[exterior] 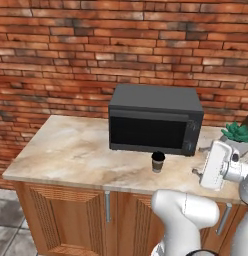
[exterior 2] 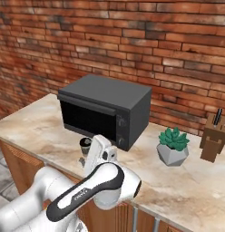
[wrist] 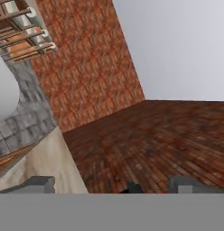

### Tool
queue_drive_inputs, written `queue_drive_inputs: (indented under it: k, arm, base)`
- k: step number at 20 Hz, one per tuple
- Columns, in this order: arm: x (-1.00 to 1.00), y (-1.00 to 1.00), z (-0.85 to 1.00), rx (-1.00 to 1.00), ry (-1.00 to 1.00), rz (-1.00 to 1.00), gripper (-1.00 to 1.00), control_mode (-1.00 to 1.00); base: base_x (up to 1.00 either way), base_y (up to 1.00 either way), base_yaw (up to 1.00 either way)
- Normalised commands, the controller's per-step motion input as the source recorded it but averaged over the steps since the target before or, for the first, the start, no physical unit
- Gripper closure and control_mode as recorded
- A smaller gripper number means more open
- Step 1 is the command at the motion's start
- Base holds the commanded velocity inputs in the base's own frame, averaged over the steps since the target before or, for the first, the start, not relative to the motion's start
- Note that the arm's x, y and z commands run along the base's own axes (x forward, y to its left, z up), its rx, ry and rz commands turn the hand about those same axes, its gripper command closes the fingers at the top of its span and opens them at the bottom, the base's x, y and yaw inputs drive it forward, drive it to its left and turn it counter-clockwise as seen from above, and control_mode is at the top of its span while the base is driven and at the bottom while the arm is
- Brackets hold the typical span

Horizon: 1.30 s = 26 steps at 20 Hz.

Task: Move the drinks to the dining counter.

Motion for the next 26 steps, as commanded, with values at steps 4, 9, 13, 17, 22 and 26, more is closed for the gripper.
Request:
queue_drive_inputs:
  k: [4,9,13,17,22,26]
  arm:
    - [0.7,0.08,0.0,0.0,0.54,-0.05,-1.0,-1.0]
    - [0.41,0.12,-0.19,0.0,0.63,-0.06,-1.0,-1.0]
    - [0.03,0.01,-0.19,0.03,0.53,-0.04,-1.0,-1.0]
    - [-0.18,-0.03,-0.02,0.19,0.38,0.0,-1.0,-1.0]
    - [-0.52,0.0,0.0,0.3,0.22,0.0,-1.0,-1.0]
    - [-0.46,0.0,0.0,0.31,0.08,0.0,-1.0,-1.0]
  base:
    - [0.0,0.0,0.0]
    - [0.0,0.0,0.0]
    - [0.0,0.0,0.0]
    - [0.0,0.0,0.0]
    - [0.0,0.0,0.0]
    - [0.0,0.0,0.0]
